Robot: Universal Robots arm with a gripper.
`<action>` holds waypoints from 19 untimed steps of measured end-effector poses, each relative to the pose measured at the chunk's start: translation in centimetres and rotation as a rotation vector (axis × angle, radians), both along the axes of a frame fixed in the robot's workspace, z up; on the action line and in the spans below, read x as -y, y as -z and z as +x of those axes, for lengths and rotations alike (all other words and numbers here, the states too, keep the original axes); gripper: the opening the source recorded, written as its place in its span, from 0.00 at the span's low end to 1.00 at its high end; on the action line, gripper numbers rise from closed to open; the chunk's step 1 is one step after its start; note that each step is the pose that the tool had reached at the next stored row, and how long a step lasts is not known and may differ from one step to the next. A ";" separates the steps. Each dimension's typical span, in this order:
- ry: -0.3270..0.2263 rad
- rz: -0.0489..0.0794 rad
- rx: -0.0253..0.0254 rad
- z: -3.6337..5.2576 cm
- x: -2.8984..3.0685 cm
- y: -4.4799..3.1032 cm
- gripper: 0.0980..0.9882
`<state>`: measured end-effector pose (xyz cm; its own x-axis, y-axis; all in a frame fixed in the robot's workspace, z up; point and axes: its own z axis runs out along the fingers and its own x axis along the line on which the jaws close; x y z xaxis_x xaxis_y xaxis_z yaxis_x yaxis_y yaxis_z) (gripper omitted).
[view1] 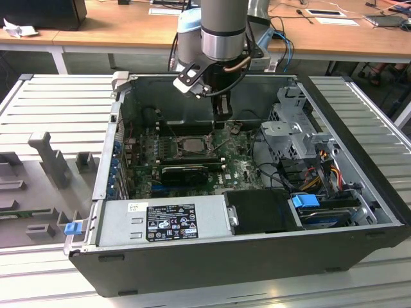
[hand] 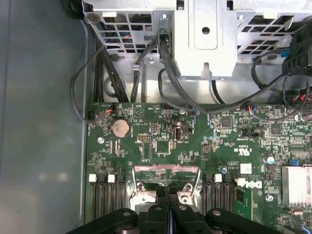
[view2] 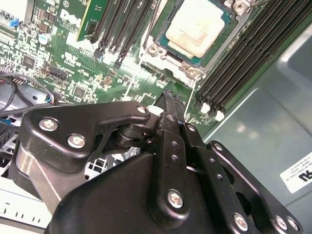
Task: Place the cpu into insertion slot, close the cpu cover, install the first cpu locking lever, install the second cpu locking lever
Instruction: 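Close the cpu cover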
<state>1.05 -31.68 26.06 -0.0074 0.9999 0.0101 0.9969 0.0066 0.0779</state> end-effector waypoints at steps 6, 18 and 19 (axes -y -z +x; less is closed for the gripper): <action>0.000 0.000 -0.0038 1.15 0.00 0.01 0.01; 0.000 0.000 -0.0095 2.80 -0.04 0.01 0.01; 0.000 0.000 -0.0096 2.94 -0.05 0.01 0.01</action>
